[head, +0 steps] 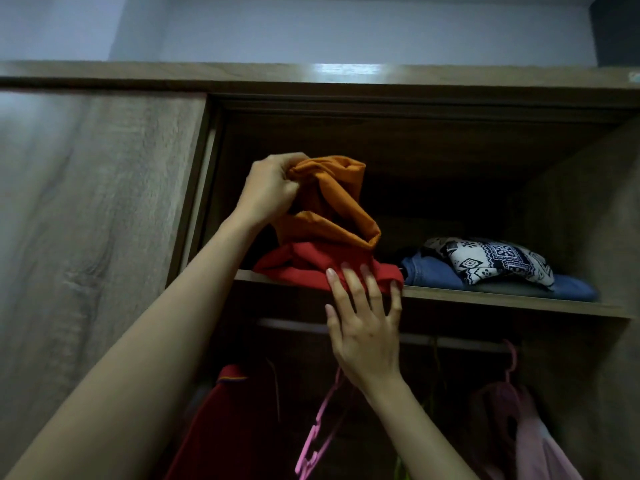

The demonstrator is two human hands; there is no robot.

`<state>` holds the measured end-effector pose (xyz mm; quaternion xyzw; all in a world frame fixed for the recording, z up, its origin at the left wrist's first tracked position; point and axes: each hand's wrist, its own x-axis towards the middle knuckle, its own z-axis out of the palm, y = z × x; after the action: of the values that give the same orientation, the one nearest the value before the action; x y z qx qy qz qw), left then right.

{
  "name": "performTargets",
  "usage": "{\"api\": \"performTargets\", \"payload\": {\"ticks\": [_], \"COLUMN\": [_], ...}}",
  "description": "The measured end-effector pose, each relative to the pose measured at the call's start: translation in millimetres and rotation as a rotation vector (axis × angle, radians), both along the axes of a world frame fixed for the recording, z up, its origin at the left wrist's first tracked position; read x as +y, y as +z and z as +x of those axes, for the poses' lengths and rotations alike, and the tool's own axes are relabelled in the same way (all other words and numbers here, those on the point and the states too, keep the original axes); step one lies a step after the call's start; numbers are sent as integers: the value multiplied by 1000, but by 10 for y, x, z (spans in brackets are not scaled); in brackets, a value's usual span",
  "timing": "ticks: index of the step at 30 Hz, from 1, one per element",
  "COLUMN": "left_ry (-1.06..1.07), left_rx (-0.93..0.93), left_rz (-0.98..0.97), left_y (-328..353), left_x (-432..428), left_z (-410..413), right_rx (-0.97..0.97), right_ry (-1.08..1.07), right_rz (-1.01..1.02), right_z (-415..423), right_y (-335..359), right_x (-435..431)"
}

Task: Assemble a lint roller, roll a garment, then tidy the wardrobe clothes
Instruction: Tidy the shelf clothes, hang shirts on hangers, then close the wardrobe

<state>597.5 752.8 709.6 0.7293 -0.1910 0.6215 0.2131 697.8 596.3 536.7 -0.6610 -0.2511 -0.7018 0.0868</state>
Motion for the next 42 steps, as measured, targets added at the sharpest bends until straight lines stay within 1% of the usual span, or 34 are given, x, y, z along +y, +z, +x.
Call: {"api": "performTargets", "payload": {"ticks": [3, 7, 9, 11, 14, 16, 18, 20, 22, 24, 26, 28, 33, 35, 37, 40, 42], "left_ry": [50, 74, 52, 22, -35, -63, -87, -116, -158, -203, -229, -183, 19, 101, 146, 122, 61], "left_rx": [-31, 37, 73, 85, 58, 35, 13, -6, -24, -32, -35, -41, -27, -31, -25, 20, 61], "left_rz": [6, 20, 27, 23, 15, 10, -6, -26, -29, -8, 57, 148, 370, 438, 481, 451, 346], "left_y": [79, 27, -45, -114, -271, -405, -521, -617, -704, -826, -988, -1158, -1379, -1405, -1412, -1408, -1406], "left_x": [-23, -62, -67, -69, -77, -78, -67, -59, -57, -54, -33, 11, 188, 221, 239, 231, 203], "left_z": [-159, -193, -181, -189, -230, -248, -247, -246, -231, -205, -137, -28, 200, 223, 217, 176, 163], "right_rx": [1, 24, 28, 2, -47, 32, 181, 272, 368, 512, 649, 720, 815, 840, 866, 837, 779], "right_ry": [16, 89, 213, 355, 451, 578, 780, 849, 806, 745, 678, 615, 539, 510, 531, 540, 513], "right_rz": [-7, -19, 36, 138, 241, 279, 351, 407, 415, 395, 345, 296, 237, 203, 178, 179, 206], "right_z": [15, -33, -108, -216, -400, -534, -645, -738, -760, -684, -583, -536, -548, -526, -498, -478, -448], "right_y": [-6, -77, -209, -311, -198, 20, 250, 477, 703, 902, 1029, 1093, 1153, 1142, 1127, 1101, 1087], "right_x": [3, -26, -58, -107, -246, -334, -391, -430, -456, -467, -468, -457, -398, -370, -331, -248, -189]}}
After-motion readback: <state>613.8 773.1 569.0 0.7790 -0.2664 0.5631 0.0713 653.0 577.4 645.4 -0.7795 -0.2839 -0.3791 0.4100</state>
